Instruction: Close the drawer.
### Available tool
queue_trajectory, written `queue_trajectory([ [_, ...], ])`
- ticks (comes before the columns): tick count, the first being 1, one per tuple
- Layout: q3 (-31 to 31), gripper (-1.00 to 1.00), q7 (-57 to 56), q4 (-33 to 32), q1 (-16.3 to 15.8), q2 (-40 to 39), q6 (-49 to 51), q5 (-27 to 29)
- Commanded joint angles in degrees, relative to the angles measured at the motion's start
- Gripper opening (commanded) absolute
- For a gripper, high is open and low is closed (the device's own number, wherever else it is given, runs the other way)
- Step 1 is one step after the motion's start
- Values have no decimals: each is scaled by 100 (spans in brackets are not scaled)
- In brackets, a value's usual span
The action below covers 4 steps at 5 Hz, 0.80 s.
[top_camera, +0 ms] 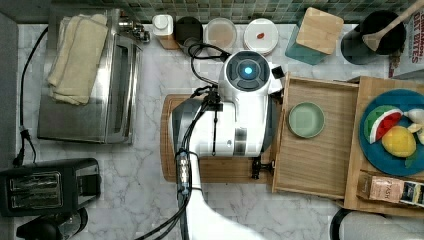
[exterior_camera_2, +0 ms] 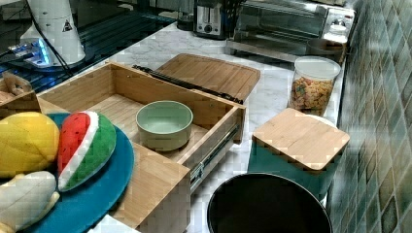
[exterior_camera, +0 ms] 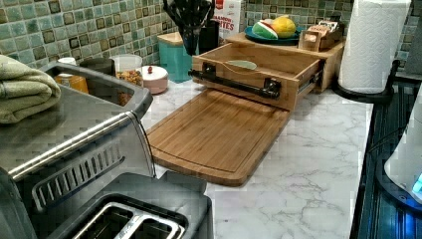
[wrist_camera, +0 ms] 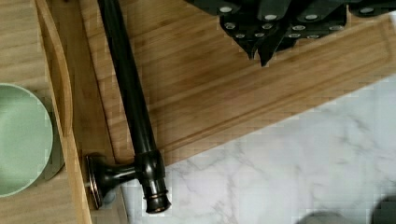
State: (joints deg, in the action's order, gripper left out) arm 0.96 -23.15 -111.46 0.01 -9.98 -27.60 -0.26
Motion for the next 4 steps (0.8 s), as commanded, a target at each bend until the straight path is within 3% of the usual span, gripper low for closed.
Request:
queue_trajectory([
  [1,-147,-100,-175,646,-325,-673,-148,-650],
  [2,-78,-100,-218,126,-340,-559,-1026,-860],
  [4,135,-100,-484,174,-214,-806,-1325,-986],
])
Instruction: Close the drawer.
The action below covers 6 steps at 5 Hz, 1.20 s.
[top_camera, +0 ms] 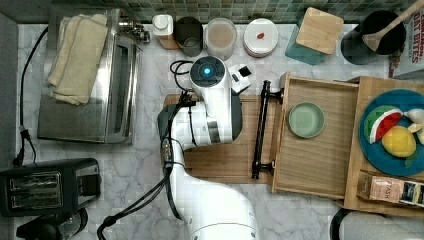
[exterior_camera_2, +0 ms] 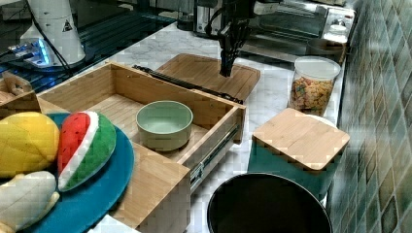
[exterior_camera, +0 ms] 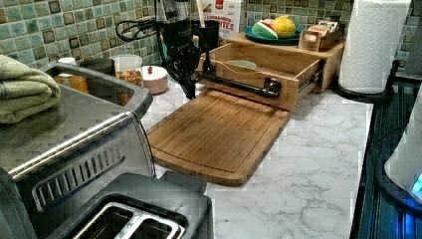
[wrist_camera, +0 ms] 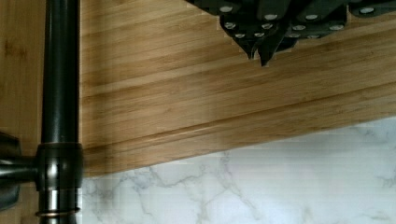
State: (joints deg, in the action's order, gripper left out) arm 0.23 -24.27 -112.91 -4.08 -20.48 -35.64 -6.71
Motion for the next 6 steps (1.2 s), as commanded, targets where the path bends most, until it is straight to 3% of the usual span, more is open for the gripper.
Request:
queue_trajectory([
  [1,327,-100,-6,121,224,263,-810,-486],
  [2,353,-100,-193,546,337,-7,-34,-183],
  [4,435,-100,-68,-208,551,329,-568,-51],
  [6,633,-100,-820,-704,906,571,-721,247],
])
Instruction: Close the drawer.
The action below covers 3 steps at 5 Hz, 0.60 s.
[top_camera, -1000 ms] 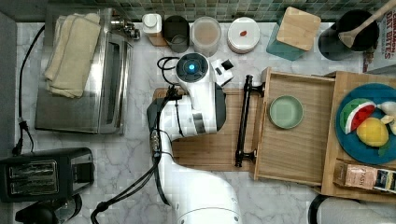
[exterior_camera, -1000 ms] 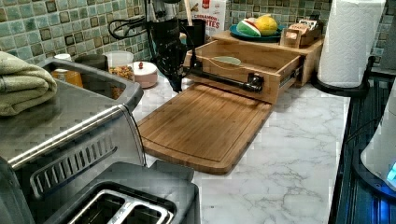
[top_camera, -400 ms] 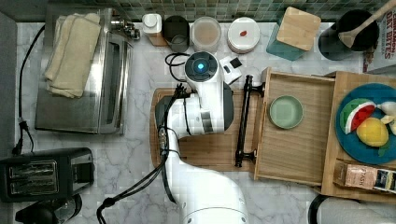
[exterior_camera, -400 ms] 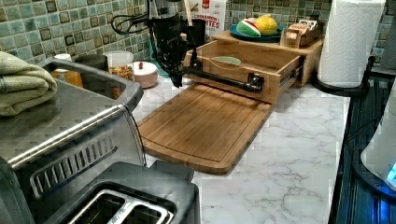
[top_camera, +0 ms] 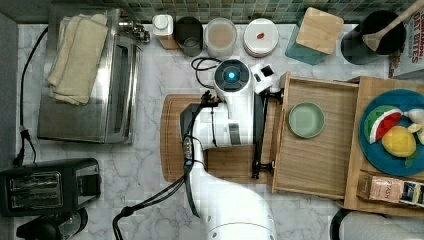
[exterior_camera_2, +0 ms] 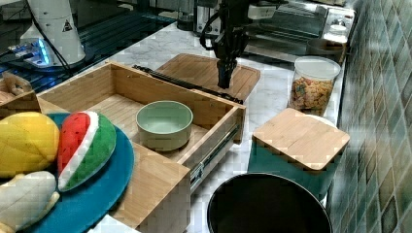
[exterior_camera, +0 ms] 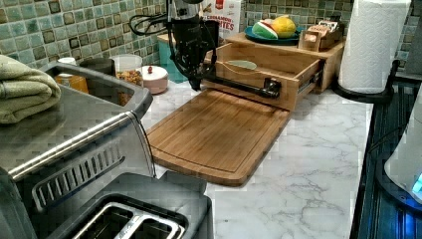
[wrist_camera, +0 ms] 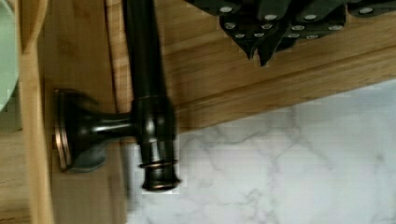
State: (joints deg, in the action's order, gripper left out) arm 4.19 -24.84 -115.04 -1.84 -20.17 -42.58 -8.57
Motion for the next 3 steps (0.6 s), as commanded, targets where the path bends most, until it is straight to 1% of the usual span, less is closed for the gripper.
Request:
queue_trajectory([
  [1,326,-100,-1140,-653,929,661,16,514],
  [2,506,-100,-1479,-700,1081,871,-30,389],
  [3,551,-100,-2149,-605,1422,805,-116,383],
])
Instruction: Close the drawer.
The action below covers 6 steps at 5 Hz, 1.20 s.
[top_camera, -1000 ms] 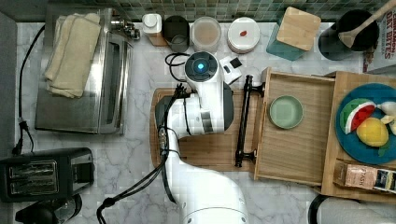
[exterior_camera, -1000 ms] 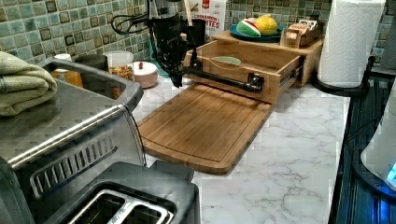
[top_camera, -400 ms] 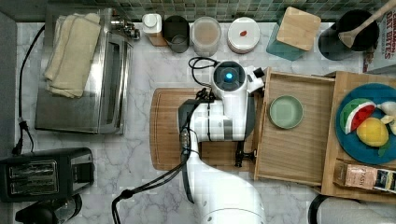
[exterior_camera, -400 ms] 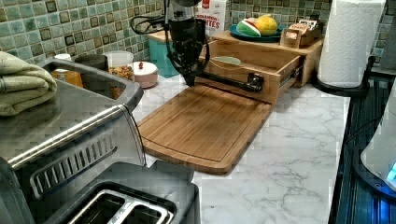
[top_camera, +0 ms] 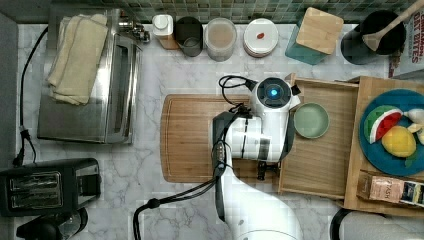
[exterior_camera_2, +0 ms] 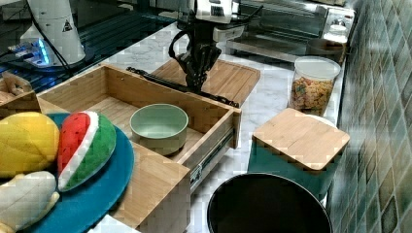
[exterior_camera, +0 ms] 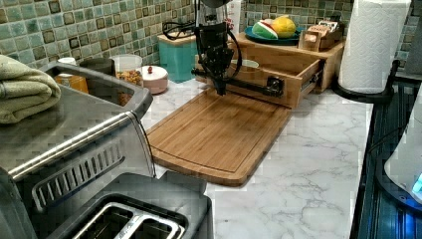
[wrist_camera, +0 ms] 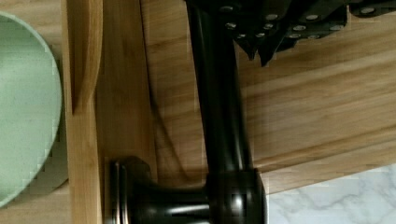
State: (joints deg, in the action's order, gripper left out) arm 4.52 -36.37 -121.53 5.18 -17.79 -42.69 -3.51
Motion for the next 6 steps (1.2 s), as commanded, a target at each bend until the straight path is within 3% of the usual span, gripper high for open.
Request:
queue_trajectory([
  [1,625,-100,-1613,48,997,543,-174,-119],
  [3,950,-100,-2821,96,1576,376,-856,-61],
  [5,1586,-100,-2651,523,1525,290,-591,-669],
  [6,1791,-100,-2782,896,1517,21,-510,-574],
])
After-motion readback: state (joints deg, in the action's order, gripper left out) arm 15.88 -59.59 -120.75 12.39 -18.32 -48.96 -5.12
